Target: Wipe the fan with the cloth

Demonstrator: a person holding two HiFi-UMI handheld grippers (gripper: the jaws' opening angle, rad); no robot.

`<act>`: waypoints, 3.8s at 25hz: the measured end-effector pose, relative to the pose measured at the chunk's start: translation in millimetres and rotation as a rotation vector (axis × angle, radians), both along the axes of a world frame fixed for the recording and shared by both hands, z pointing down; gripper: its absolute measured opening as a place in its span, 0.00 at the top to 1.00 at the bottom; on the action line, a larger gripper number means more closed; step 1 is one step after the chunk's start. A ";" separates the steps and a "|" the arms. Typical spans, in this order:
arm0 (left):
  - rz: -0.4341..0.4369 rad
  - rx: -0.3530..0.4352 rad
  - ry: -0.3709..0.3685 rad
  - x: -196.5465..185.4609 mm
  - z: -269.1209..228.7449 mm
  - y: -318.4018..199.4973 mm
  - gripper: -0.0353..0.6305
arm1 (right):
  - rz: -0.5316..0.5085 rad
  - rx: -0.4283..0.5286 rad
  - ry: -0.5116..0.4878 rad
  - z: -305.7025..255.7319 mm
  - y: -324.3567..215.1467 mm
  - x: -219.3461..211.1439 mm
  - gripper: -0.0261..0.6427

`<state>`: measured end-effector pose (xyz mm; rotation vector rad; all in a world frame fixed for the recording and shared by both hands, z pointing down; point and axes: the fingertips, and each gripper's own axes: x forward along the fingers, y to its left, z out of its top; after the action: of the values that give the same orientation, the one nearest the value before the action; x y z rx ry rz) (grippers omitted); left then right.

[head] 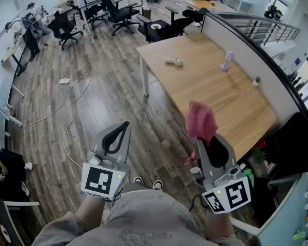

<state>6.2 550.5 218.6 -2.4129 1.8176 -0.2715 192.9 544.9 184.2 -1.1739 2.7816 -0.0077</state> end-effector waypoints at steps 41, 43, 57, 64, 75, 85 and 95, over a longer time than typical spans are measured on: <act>0.006 -0.100 0.011 -88.7 49.8 -243.4 0.53 | 0.058 -0.208 0.059 65.7 -247.5 -73.2 0.82; 0.024 -0.102 -0.026 -99.1 53.3 -273.6 0.53 | 0.077 -0.226 0.069 68.7 -276.4 -86.7 0.82; 0.215 -0.148 -0.036 -156.2 76.5 -449.3 0.53 | 0.219 -0.319 0.097 95.0 -440.1 -148.0 0.82; 0.295 -0.173 -0.088 -152.9 95.8 -501.6 0.53 | 0.268 -0.358 0.124 110.9 -484.6 -149.8 0.82; 0.378 -0.230 -0.191 -114.9 155.8 -595.8 0.53 | 0.323 -0.477 0.123 176.9 -565.6 -115.6 0.82; 0.481 -0.367 -0.317 -66.0 242.7 -688.5 0.53 | 0.328 -0.603 0.150 249.7 -657.6 -81.1 0.82; 0.580 -0.532 -0.412 -35.9 336.3 -738.2 0.52 | 0.291 -0.706 0.187 316.2 -708.8 -65.4 0.82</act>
<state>-29.6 -187.7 554.9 -2.7880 0.8979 -1.1950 127.5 -163.9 500.5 -1.7909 2.8042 -0.9630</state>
